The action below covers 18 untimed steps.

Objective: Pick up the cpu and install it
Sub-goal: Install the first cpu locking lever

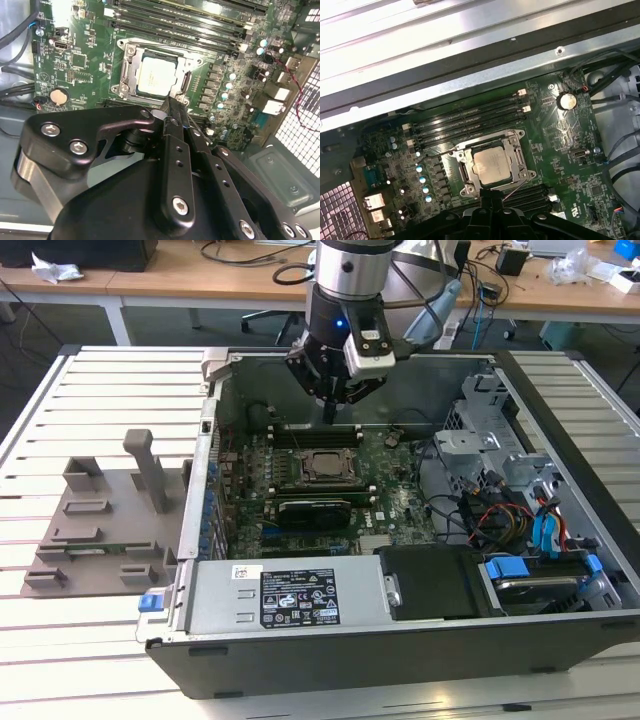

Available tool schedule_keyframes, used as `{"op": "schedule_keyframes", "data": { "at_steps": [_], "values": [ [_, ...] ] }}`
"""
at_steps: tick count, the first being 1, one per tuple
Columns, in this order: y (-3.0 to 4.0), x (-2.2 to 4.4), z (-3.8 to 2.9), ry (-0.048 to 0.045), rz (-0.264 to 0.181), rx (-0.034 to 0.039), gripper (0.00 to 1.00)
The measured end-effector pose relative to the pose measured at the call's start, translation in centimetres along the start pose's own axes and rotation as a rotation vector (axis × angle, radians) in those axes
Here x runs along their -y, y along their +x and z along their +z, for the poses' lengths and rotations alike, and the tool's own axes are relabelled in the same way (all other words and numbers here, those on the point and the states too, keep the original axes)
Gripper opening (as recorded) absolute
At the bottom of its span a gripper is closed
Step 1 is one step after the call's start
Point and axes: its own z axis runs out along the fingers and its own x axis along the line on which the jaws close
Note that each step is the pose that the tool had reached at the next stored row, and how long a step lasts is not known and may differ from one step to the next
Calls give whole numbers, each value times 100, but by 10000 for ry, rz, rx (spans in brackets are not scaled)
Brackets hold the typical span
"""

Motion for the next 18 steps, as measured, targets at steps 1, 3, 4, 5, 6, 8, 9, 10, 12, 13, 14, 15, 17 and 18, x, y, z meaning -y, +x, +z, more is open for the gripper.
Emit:
{"op": "schedule_keyframes", "data": {
  "at_steps": [1,3,4,5,6,8,9,10,12,13,14,15,17,18],
  "values": [
    [0,0,0,2,-88,4,11],
    [0,-1,1,-41,-252,0,11],
    [0,0,0,-164,-350,-31,11],
    [0,0,0,-272,-404,-58,11],
    [0,0,0,-371,-459,-82,11],
    [0,0,0,-504,-770,-111,11],
    [0,0,0,-500,-928,-108,11],
    [0,0,0,-496,-1068,-106,11],
    [0,0,0,-484,-1361,-99,11],
    [0,0,0,-481,-1448,-97,11],
    [0,0,0,-476,-1551,-94,11],
    [0,0,0,-474,-1606,-93,11],
    [0,0,0,-469,-1727,-90,11],
    [0,0,0,-466,-1812,-88,11]
  ]
}}
